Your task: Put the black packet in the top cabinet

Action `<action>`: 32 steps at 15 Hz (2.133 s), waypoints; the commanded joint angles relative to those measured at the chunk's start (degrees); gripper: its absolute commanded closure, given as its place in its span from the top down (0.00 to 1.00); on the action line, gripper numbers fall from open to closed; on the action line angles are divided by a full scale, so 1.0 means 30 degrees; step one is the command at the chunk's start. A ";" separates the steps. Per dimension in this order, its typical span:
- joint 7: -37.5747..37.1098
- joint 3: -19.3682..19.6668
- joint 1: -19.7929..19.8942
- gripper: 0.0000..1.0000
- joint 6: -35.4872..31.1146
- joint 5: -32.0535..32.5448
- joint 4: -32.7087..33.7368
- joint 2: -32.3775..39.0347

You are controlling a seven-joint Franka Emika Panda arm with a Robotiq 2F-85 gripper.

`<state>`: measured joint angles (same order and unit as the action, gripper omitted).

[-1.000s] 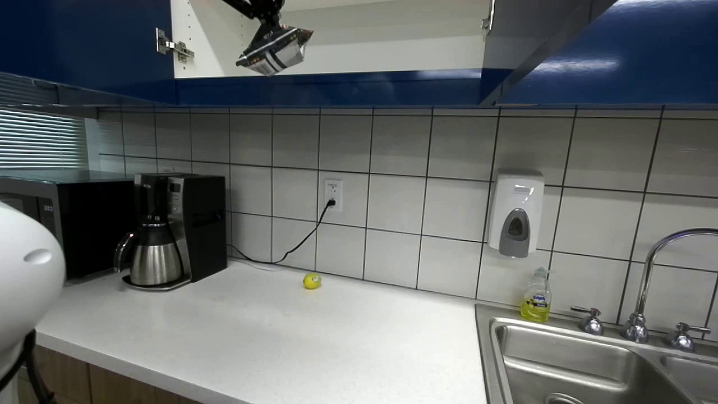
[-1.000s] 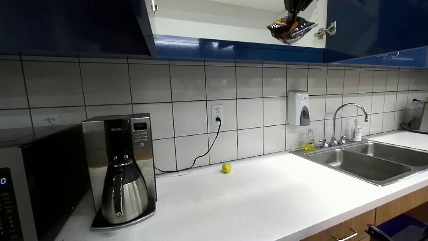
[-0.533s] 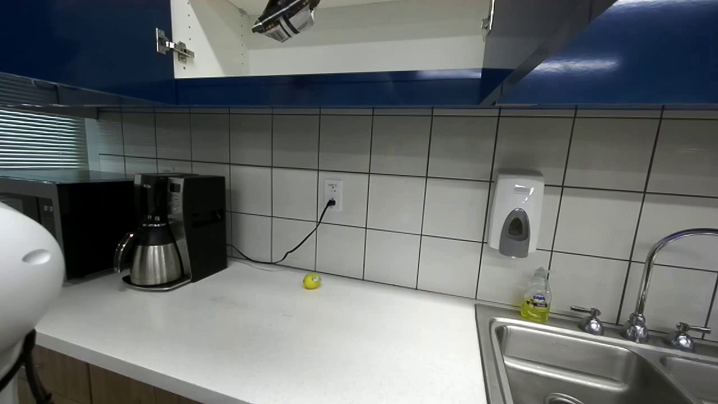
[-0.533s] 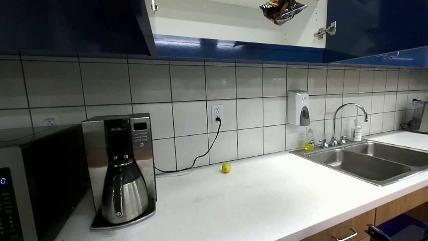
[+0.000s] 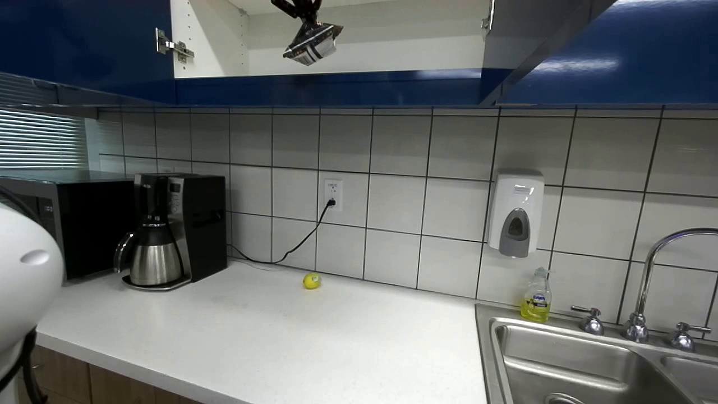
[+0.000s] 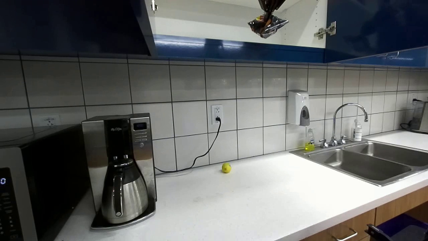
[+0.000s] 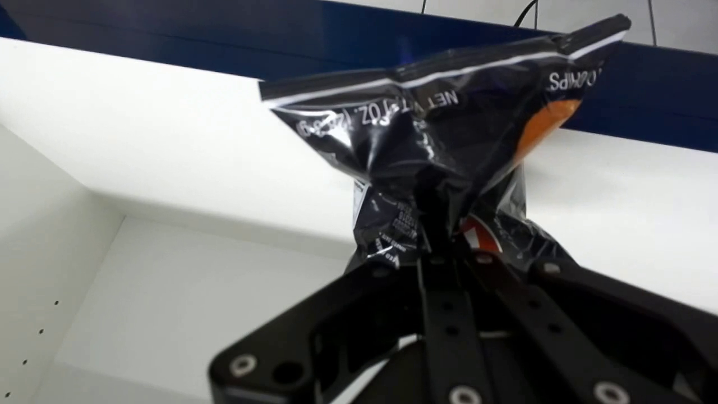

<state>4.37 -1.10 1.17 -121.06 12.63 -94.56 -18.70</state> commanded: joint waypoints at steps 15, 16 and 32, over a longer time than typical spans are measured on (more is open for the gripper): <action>-0.2367 -0.0305 -0.0202 0.00 -0.1825 0.1173 0.6096 0.6526; -0.2363 -0.0301 -0.0261 0.00 -0.1726 0.1065 0.6352 0.6859; -0.3119 0.0023 -0.0617 0.93 -0.1042 0.0987 0.7632 0.7722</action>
<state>-3.27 -1.30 -0.65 -126.26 14.61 -72.10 5.54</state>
